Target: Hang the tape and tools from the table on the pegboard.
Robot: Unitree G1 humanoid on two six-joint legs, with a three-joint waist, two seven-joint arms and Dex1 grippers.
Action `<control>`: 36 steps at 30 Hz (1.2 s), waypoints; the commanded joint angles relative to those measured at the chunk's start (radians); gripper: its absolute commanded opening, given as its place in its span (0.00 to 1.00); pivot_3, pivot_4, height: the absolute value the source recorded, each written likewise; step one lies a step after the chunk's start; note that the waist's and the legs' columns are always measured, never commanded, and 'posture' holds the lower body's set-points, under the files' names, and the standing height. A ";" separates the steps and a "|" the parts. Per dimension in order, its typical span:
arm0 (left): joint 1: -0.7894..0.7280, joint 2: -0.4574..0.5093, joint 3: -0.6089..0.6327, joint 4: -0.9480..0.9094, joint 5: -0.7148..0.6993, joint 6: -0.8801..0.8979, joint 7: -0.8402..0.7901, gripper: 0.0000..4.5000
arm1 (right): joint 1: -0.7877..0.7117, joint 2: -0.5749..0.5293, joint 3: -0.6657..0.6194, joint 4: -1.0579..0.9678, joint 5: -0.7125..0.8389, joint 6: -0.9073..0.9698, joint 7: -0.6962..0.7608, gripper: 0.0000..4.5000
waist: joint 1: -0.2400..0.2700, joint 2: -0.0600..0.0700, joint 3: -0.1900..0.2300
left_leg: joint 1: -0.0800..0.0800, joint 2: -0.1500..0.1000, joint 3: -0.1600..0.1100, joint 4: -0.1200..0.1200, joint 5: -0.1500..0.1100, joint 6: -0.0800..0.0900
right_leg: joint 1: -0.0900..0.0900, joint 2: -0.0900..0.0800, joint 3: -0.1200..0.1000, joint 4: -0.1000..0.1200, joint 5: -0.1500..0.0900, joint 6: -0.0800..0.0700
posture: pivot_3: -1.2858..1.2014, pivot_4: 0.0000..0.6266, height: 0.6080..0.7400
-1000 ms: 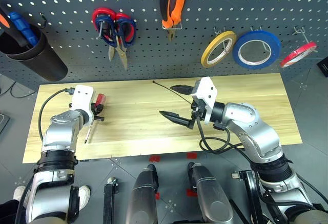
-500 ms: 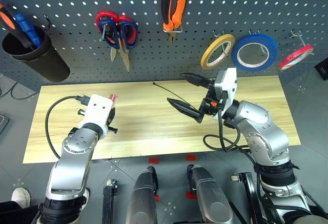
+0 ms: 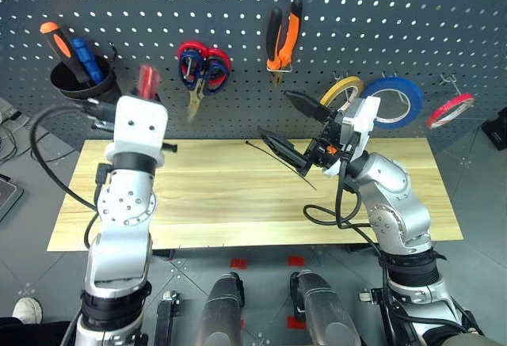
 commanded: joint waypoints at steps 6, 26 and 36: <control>-0.288 0.082 0.052 0.219 0.036 -0.251 0.041 0.20 | -0.076 0.017 -0.028 -0.033 0.101 0.020 -0.001 1.00 | -0.003 -0.002 -0.012 | 0.000 0.000 0.002 0.000 0.000 0.000 | -0.001 0.000 0.000 0.000 0.000 0.000 | 0.49 0.33 1.00; -0.319 0.073 0.164 0.355 0.041 -0.282 0.138 0.20 | -0.166 0.025 -0.017 0.025 0.060 0.023 -0.050 1.00 | -0.007 -0.002 -0.021 | 0.000 0.000 0.003 0.002 0.000 0.000 | -0.002 -0.001 0.000 0.002 0.000 0.000 | 0.48 0.36 1.00; -0.283 0.033 0.190 0.316 0.030 -0.210 0.155 0.20 | -0.134 0.016 -0.017 0.020 0.059 0.001 -0.022 1.00 | -0.009 -0.002 -0.021 | 0.000 0.000 0.003 0.002 0.000 0.000 | -0.002 -0.001 0.000 0.003 0.000 0.000 | 0.48 0.36 1.00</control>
